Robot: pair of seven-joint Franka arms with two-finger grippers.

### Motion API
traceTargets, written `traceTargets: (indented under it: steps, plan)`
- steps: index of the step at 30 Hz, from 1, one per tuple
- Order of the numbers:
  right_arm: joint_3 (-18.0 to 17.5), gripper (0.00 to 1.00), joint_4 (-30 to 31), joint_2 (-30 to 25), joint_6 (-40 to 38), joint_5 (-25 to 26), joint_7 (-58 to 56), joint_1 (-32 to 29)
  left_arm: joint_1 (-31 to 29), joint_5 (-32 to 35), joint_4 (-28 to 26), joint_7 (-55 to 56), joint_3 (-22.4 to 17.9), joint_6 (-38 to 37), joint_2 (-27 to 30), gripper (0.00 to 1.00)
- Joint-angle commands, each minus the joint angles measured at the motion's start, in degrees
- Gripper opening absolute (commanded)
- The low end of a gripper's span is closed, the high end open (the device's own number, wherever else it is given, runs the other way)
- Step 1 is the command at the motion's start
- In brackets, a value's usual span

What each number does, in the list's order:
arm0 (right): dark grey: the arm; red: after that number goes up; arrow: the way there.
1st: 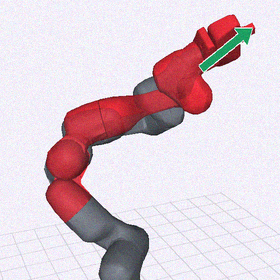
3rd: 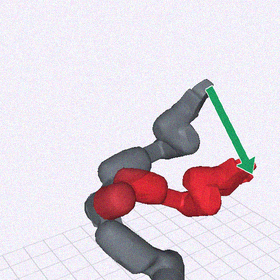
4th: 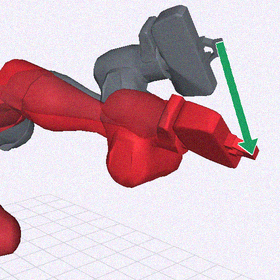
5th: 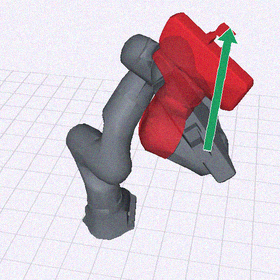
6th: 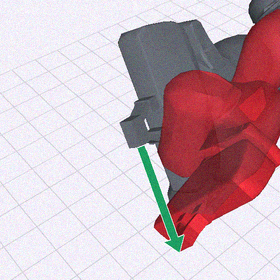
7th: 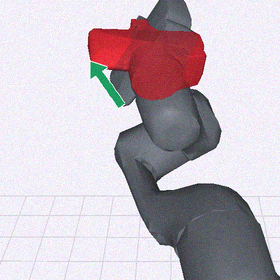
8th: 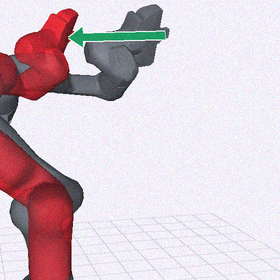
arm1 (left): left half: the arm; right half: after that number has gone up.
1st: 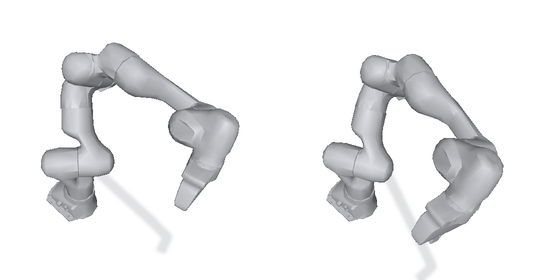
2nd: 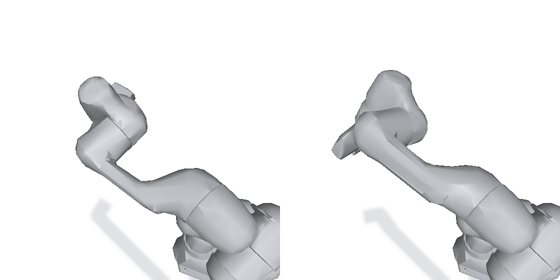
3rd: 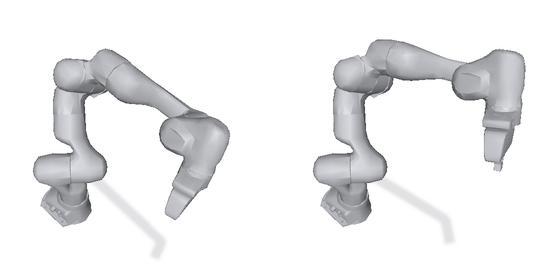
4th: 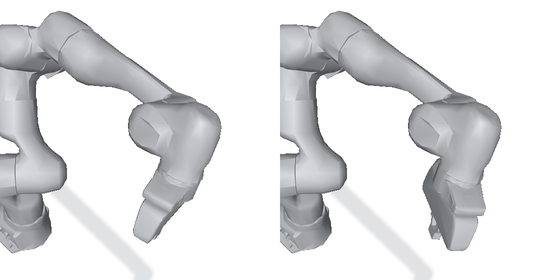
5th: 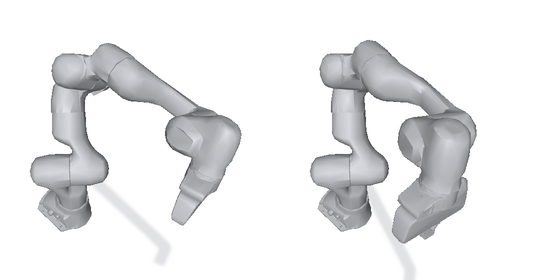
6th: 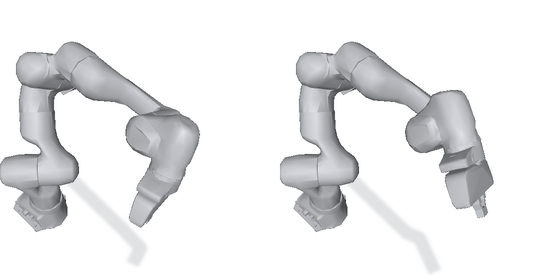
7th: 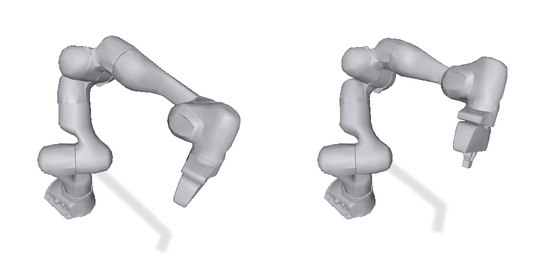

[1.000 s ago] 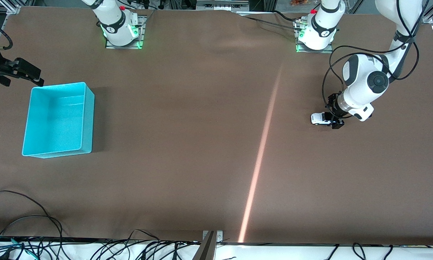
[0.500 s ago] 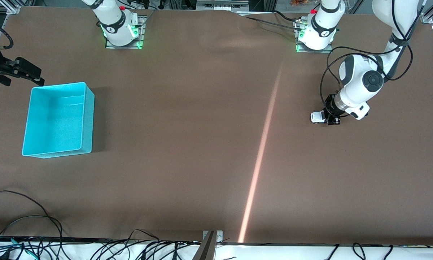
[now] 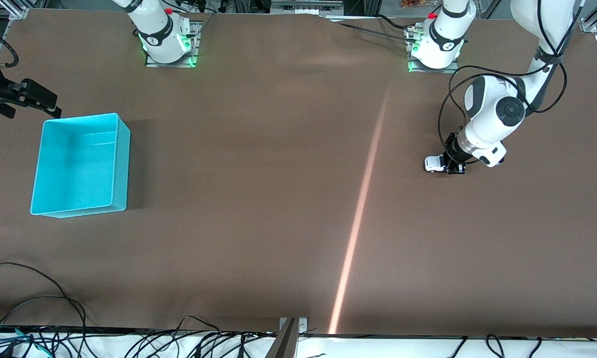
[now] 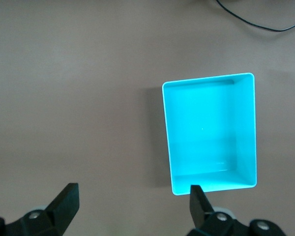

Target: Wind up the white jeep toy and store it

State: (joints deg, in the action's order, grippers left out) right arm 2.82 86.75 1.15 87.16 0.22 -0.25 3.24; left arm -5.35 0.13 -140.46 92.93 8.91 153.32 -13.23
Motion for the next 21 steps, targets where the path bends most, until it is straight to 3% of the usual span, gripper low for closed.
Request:
traceTargets:
  steps: [1, 11, 21]
  plan:
    - [0.1, 1.00, -1.0, -0.1, -1.0, 0.4, 0.1, 0.1, 0.5, 2.5, 1.9, 5.8, 2.9, -2.8, 1.1, 0.09]
    - [0.1, 1.00, -1.0, -0.1, -1.0, 0.4, 0.0, 0.1, 6.7, 6.5, 2.6, 15.7, 3.8, -2.5, -1.4, 0.09]
    - [0.2, 1.00, -1.0, -0.1, -1.0, 0.6, -0.1, 0.0, 7.3, 6.4, 3.2, 16.0, 3.7, -1.0, -4.7, 0.09]
